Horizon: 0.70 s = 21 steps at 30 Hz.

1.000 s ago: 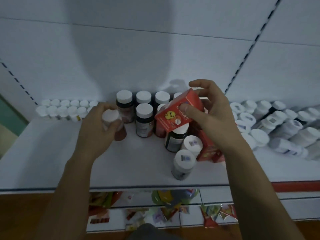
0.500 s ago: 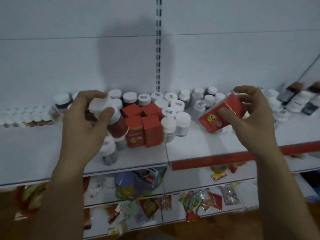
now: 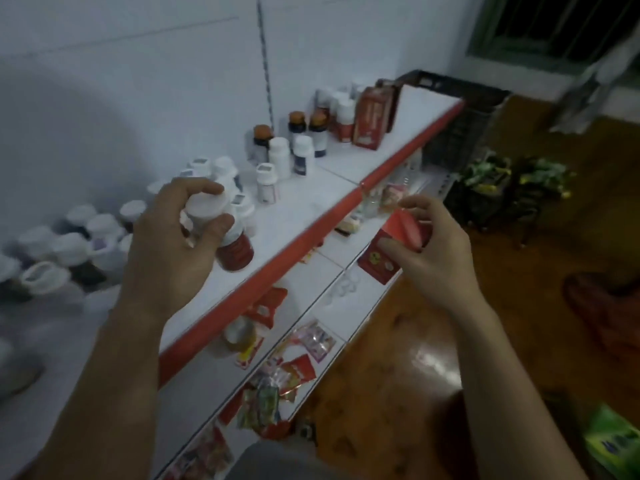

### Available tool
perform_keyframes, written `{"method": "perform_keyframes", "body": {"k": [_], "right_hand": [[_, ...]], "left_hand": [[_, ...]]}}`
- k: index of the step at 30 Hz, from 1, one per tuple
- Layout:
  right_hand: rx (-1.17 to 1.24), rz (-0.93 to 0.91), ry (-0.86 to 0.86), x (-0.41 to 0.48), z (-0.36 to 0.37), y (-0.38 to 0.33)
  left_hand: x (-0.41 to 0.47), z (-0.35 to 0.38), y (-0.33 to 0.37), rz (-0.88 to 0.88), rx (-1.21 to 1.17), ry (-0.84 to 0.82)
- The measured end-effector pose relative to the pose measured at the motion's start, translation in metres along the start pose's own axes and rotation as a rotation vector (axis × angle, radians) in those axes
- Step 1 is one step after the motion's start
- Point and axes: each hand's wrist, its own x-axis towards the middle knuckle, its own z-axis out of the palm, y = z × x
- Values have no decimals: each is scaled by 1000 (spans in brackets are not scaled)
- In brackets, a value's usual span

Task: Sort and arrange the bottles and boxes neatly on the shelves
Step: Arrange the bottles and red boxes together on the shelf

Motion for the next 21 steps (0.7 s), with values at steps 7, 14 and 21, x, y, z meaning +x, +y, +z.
{"method": "perform_keyframes", "body": {"k": [7, 14, 21], "right_hand": [[-146, 83, 115, 77, -43, 65], [-189, 120, 92, 186, -45, 96], [-102, 93, -13, 279, -14, 123]], "left_hand": [[96, 130, -12, 17, -76, -110], [205, 214, -31, 41, -114, -160], [253, 265, -43, 13, -66, -173]]}}
